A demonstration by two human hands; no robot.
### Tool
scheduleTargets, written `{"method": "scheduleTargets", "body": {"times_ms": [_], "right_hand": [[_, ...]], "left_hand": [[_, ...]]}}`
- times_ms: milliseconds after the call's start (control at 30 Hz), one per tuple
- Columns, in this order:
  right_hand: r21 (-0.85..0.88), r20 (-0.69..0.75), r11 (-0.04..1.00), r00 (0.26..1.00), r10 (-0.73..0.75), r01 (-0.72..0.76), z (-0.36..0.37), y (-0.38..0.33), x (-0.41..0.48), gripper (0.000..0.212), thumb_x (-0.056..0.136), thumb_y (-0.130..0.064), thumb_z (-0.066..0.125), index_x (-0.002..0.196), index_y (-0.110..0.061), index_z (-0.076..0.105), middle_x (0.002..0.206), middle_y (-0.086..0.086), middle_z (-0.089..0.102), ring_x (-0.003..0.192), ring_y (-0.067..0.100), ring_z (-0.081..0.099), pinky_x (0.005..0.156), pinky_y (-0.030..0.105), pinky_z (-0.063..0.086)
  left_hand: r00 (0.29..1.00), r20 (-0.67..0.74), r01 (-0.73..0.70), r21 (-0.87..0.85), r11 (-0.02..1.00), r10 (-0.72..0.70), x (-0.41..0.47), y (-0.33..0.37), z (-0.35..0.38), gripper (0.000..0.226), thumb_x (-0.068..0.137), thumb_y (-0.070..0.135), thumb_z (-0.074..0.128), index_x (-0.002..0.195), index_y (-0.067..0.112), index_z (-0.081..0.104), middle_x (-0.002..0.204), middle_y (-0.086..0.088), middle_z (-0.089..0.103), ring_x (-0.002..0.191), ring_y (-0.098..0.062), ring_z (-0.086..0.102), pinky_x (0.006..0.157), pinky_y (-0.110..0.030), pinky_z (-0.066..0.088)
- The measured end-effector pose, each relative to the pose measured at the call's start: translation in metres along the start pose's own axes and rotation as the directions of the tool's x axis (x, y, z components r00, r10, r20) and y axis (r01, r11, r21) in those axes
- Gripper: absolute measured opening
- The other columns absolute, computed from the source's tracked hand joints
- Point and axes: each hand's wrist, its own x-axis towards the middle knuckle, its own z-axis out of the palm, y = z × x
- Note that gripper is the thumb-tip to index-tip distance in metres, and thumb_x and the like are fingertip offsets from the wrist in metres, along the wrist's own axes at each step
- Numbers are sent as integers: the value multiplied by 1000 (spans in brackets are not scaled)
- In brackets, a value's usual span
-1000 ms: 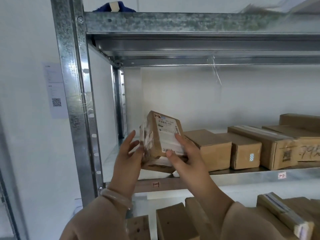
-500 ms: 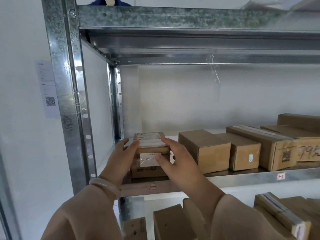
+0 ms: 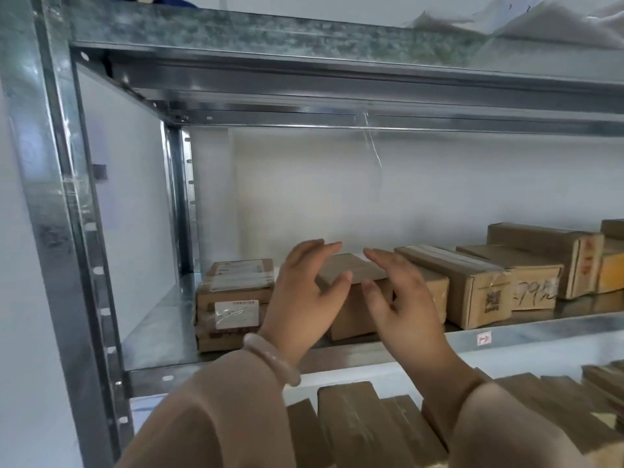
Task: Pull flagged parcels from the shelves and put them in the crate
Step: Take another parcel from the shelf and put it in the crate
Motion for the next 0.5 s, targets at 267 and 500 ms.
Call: {"method": "scheduleTargets", "body": {"times_ms": [267, 500], "right_hand": [[-75, 74, 991, 991, 114, -109, -23, 19, -6, 42, 92, -22, 58, 134, -19, 53, 136, -3, 53, 130, 11, 41, 111, 34, 33], [-198, 189, 967, 962, 196, -158, -35, 26, -10, 55, 94, -50, 38, 145, -27, 39, 154, -6, 32, 145, 8, 13, 119, 36, 16]], "left_hand": [[924, 91, 375, -37, 926, -371, 5, -15, 48, 47, 92, 54, 46, 138, 43, 46, 159, 6, 20, 144, -12, 21, 106, -23, 18], [980, -132, 137, -92, 986, -149, -38, -8, 44, 43, 92, 36, 58, 134, 43, 49, 147, 20, 18, 114, 32, 18, 95, -11, 32]]}}
